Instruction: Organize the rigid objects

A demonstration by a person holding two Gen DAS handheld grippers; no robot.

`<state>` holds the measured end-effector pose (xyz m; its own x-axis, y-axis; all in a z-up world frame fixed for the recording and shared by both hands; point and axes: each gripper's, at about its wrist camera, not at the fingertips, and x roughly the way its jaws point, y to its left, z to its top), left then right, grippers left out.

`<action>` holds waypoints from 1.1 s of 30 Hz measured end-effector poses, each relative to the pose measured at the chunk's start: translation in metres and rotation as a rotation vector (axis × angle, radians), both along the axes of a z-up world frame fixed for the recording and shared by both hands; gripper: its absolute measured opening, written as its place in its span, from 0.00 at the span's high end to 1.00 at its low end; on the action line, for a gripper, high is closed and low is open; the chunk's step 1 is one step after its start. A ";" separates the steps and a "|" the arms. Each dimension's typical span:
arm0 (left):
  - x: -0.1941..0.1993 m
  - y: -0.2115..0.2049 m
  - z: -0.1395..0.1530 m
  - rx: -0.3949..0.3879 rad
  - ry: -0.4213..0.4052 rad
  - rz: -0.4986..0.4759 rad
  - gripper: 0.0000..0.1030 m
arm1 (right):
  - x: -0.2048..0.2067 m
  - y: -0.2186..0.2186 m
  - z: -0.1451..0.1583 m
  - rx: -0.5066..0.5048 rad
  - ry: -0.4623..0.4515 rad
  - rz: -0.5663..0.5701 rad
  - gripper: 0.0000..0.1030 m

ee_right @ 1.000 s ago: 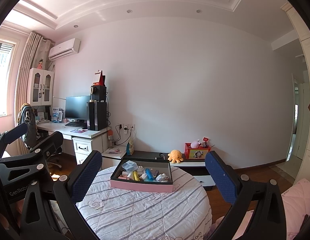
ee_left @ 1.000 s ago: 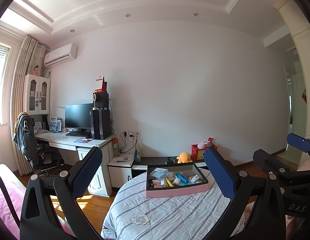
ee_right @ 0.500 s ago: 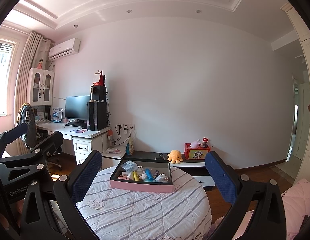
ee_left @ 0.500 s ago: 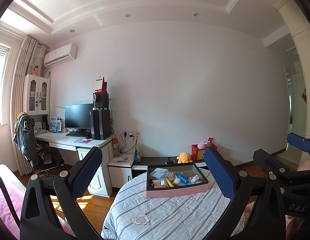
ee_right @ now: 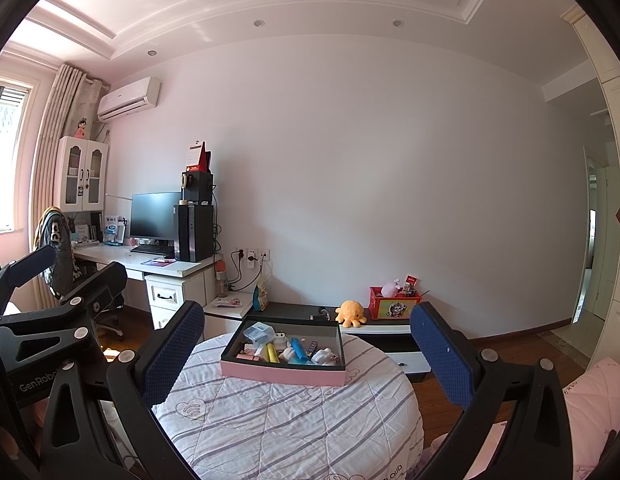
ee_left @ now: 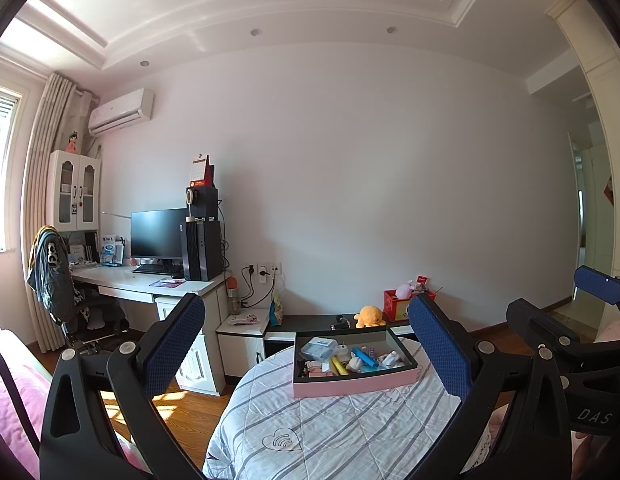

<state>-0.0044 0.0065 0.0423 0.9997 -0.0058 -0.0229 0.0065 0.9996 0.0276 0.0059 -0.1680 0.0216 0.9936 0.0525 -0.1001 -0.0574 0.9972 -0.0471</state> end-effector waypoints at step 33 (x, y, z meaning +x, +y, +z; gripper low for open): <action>0.001 0.002 0.005 0.001 -0.002 -0.007 0.00 | -0.003 0.002 0.001 0.000 0.009 0.003 0.00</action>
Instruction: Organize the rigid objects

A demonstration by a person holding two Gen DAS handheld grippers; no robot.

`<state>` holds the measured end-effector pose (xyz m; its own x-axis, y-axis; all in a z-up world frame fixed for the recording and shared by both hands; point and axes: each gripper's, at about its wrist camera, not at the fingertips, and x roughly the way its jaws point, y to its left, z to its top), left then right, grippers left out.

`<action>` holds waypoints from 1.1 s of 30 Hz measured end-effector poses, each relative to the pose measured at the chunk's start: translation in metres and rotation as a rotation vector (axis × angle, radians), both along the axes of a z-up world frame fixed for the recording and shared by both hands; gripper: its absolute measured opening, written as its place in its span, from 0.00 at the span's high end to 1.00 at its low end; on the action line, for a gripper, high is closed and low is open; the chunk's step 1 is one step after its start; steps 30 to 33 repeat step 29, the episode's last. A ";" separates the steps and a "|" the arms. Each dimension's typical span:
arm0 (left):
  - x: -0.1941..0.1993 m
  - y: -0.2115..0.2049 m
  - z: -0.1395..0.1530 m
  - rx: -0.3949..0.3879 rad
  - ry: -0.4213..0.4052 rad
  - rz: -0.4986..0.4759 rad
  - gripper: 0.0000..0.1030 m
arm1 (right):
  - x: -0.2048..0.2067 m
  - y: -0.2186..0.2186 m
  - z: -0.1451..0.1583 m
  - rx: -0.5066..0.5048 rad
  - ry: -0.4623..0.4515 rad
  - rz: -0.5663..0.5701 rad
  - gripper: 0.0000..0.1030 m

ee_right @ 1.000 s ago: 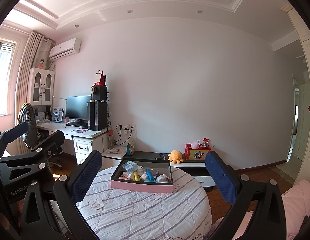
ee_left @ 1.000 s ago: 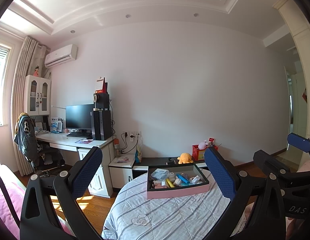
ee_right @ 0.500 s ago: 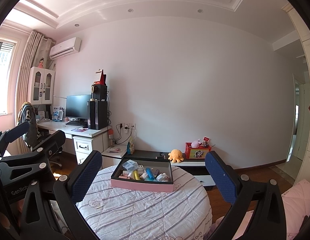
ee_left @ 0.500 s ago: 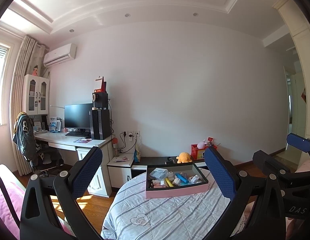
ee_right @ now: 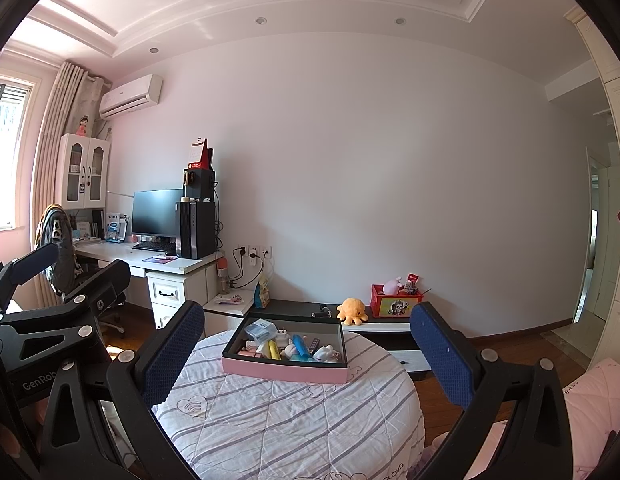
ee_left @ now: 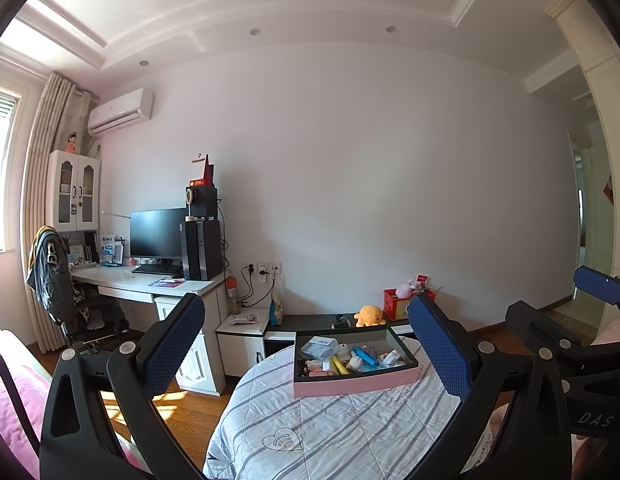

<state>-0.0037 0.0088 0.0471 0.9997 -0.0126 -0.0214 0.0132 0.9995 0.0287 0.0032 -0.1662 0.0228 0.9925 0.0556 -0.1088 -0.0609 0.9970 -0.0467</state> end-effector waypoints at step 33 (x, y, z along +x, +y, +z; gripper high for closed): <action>0.000 -0.001 -0.002 0.002 -0.001 0.000 0.00 | -0.001 0.000 0.001 0.001 0.002 0.002 0.00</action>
